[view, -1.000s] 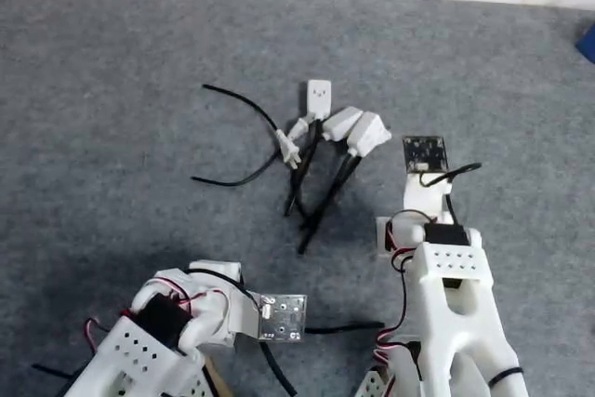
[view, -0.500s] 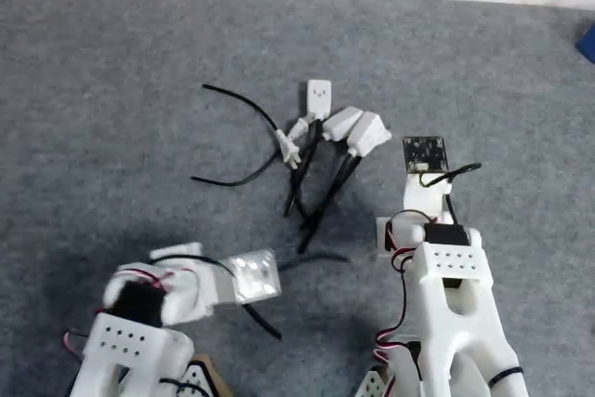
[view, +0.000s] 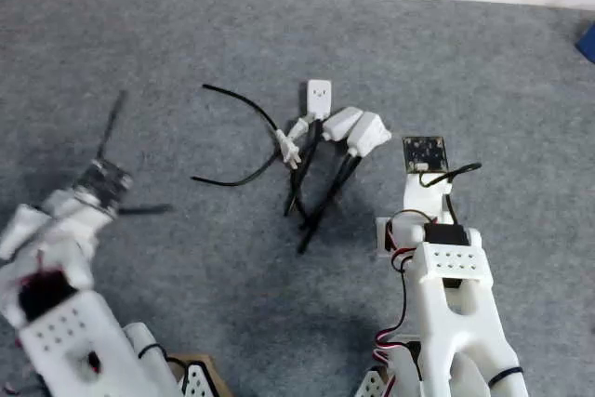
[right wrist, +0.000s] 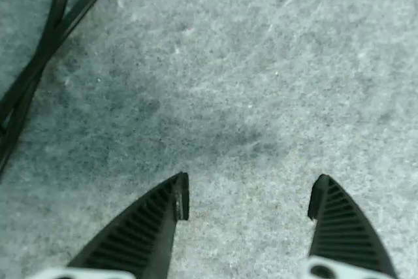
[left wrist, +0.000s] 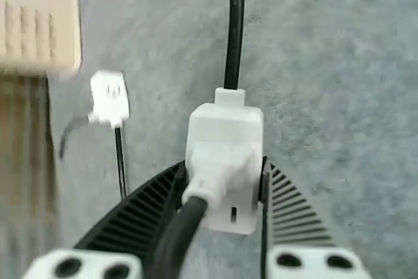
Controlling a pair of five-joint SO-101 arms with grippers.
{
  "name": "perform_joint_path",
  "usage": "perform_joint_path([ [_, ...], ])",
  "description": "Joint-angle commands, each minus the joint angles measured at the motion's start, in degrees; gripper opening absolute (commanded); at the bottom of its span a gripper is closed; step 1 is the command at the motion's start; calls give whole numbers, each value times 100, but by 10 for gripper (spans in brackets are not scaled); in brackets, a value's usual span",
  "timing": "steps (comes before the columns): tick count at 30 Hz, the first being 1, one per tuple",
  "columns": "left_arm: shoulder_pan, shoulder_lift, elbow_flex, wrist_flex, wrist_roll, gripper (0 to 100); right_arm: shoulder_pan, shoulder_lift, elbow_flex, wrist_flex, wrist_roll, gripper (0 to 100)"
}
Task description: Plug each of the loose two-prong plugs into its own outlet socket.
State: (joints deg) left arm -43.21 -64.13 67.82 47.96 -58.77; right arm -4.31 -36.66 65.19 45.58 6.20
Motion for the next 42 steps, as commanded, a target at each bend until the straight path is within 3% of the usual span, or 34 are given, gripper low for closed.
perform_joint_path([
  [1, 48, 1569, -2492, 1864, 1345, 8, 48, -84, -13, -92, -53, 289],
  [4, 163, 3240, -4637, 3393, 2154, 8, 48, -84, -13, -92, -53, 289],
  [6, 127, 4338, -5851, 3789, 2532, 8, 48, -84, 4, -92, -53, 289],
  [10, -479, 6475, -7908, 3930, 2989, 8, 48, -84, 66, -101, -53, 289],
  [17, -1763, 10123, -11697, 4062, 2998, 8, 48, -84, 66, -101, -53, 289],
  [24, -1903, 12840, -14791, 4782, 2620, 8, 40, -84, 66, -101, -53, 289],
  [30, -2035, 13736, -15714, 4756, 2514, 56, 40, -84, 75, -101, -53, 289],
  [36, -2316, 13763, -15767, 4765, 2189, 203, 40, -84, 75, -101, -53, 289],
  [42, -2633, 13710, -16338, 4686, 2207, 240, 40, -84, 75, -101, -44, 289],
])
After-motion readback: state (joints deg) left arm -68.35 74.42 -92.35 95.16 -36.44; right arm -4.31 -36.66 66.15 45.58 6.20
